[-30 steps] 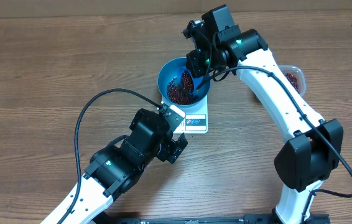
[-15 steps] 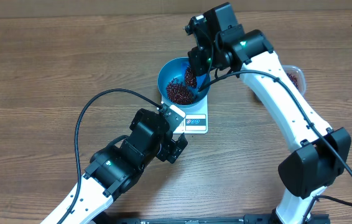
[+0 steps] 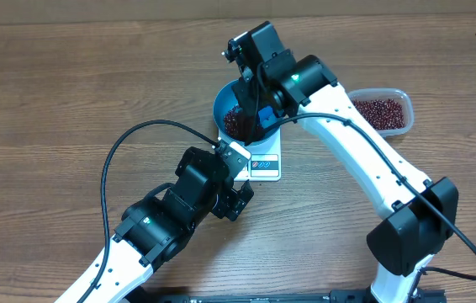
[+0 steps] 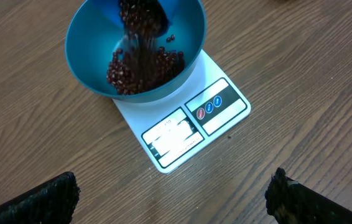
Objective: Scoop item into bowl and weigh 150g on scale
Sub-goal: 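Tip the blue cup with the right gripper to pour beans into bowl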
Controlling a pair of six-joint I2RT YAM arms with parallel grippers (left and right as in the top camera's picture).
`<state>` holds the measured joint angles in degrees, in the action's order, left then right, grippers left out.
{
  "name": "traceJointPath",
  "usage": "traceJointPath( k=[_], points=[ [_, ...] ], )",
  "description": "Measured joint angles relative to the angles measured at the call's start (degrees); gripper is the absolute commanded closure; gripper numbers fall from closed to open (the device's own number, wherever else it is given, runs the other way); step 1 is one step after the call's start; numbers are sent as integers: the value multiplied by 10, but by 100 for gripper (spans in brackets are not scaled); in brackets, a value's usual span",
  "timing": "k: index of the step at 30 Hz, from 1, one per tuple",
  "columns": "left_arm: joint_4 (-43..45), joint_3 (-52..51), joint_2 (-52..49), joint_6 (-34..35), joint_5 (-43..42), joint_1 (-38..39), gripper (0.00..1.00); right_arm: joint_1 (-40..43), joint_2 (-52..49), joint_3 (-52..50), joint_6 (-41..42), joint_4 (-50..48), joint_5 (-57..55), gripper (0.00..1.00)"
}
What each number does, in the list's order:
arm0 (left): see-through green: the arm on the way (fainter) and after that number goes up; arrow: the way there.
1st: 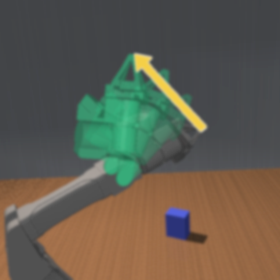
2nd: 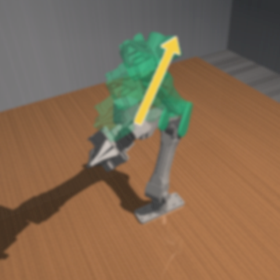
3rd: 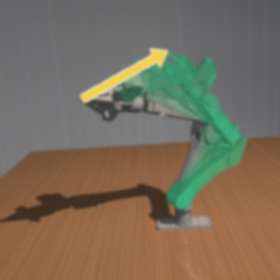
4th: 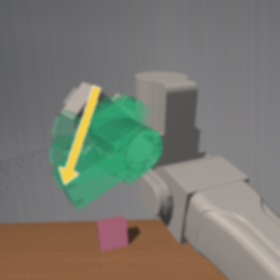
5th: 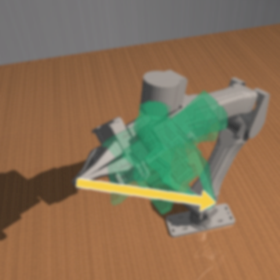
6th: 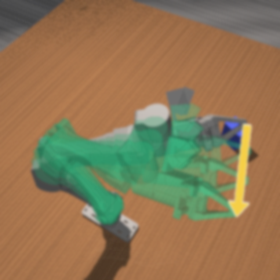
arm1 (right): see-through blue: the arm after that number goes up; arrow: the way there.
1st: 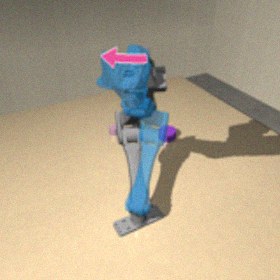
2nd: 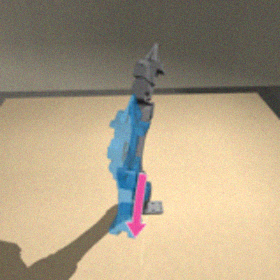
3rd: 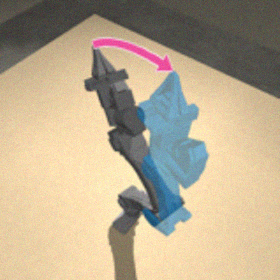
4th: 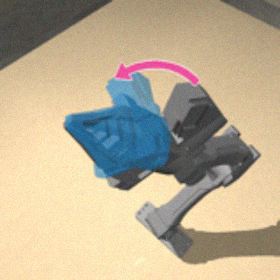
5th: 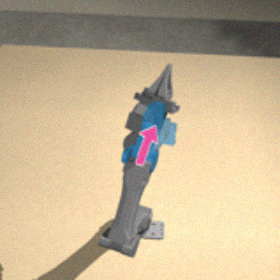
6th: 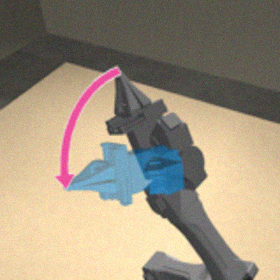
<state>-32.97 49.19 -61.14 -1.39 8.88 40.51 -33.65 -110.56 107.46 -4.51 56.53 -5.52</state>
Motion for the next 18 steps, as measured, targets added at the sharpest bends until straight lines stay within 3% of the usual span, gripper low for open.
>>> traceJointPath(
  k=[18],
  points=[
    [0,0,0,0,0,0,0,-6,0,0,0,0,-55,96]
  ],
)
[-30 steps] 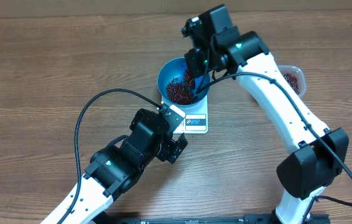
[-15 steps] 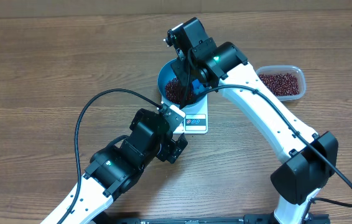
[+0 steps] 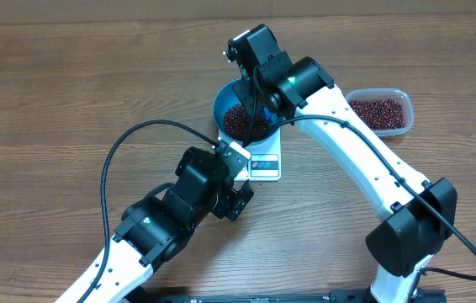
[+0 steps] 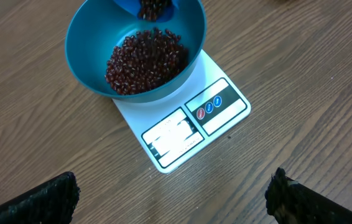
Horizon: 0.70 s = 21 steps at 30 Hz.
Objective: Scoop item into bowl and weigh 150g on scale
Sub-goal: 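Tip the blue cup with the right gripper to pour beans into bowl, then move the empty blue cup with the right gripper back to the bean tub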
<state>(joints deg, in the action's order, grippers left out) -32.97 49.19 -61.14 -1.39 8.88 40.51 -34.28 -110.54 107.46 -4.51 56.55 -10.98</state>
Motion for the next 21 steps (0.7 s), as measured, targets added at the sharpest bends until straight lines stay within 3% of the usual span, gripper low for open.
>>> traceJointPath(
  k=[21],
  points=[
    [0,0,0,0,0,0,0,-37,0,0,0,0,-76,96]
  ],
)
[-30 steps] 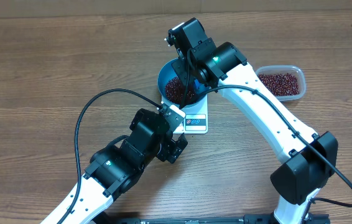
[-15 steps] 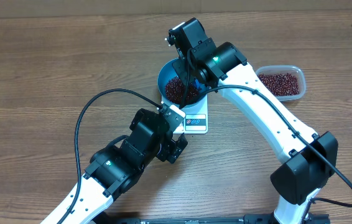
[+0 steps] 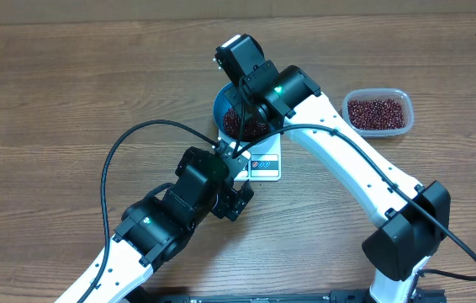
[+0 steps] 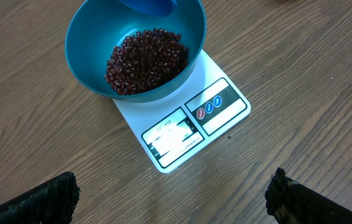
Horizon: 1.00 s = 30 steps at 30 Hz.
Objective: Scoop item into bowl and weigh 150g on scale
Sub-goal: 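Move the empty blue cup with the right gripper back to the bean tub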
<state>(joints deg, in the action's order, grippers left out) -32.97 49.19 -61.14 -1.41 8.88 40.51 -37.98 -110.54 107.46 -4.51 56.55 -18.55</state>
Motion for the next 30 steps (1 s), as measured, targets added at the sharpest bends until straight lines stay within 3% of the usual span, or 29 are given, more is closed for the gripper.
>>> traceJointPath(
  k=[18,30],
  points=[
    [0,0,0,0,0,0,0,5,9,1,18,-13,19,96],
    [0,0,0,0,0,0,1,109,65,10,59,3,13,96]
  ],
)
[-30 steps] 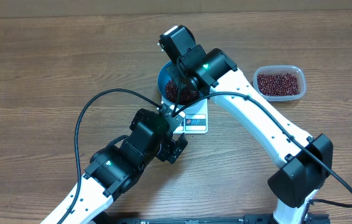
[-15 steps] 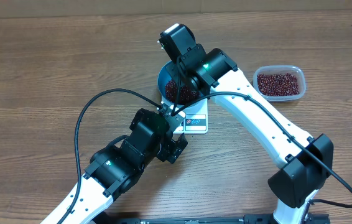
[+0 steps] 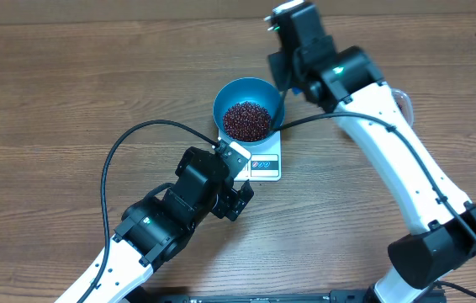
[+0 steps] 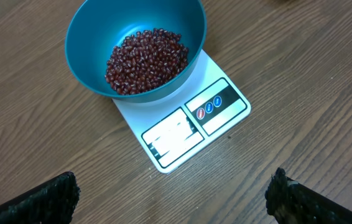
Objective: Scoop item into bowl and weigh 150g on scale
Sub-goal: 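Move the empty blue cup with the right gripper back to the bean tub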
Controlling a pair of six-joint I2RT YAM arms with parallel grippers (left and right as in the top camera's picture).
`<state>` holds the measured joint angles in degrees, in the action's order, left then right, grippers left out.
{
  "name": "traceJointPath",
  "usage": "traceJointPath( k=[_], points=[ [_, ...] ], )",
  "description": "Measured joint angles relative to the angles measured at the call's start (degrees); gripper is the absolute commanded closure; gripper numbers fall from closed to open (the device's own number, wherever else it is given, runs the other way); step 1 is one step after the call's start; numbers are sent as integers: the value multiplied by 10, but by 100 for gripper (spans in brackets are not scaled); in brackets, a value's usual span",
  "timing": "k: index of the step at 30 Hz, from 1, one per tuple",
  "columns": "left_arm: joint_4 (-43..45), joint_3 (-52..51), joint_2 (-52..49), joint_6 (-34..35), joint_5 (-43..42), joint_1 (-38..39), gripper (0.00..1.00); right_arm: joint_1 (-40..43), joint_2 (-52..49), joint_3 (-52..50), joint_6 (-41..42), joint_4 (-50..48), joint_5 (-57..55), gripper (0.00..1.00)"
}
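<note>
A blue bowl holding a heap of dark red beans stands on the white scale. The scale's display is washed out and unreadable. My right gripper hangs above the bowl's back right rim, shut on a blue scoop, of which only a sliver shows beside the wrist. Well short of the scale, my left gripper is open, with only bare table between its black fingers.
A clear tub of beans at the right is almost wholly hidden behind my right arm. A black cable loops left of the scale. Bare wooden table lies on the left and at the front right.
My right gripper with the scoop has gone from above the bowl's left rim to its back right side, higher up. The scoop has left the left wrist view. Bowl, scale and left arm are unchanged.
First the scoop was tilted over the bowl with beans streaming out of it. Then it held only a few beans, and later it was empty at the bowl's far rim. Now the scoop is off to the back right, and the bowl holds a fuller heap.
</note>
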<state>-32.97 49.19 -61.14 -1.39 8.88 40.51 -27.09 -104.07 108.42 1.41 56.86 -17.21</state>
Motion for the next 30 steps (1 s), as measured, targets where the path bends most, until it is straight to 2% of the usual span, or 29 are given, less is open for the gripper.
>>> traceJointPath(
  k=[17,30],
  points=[
    [0,0,0,0,0,0,0,152,0,3,42,107,-50,96],
    [0,0,0,0,0,0,0,184,0,3,55,157,-55,96]
  ],
)
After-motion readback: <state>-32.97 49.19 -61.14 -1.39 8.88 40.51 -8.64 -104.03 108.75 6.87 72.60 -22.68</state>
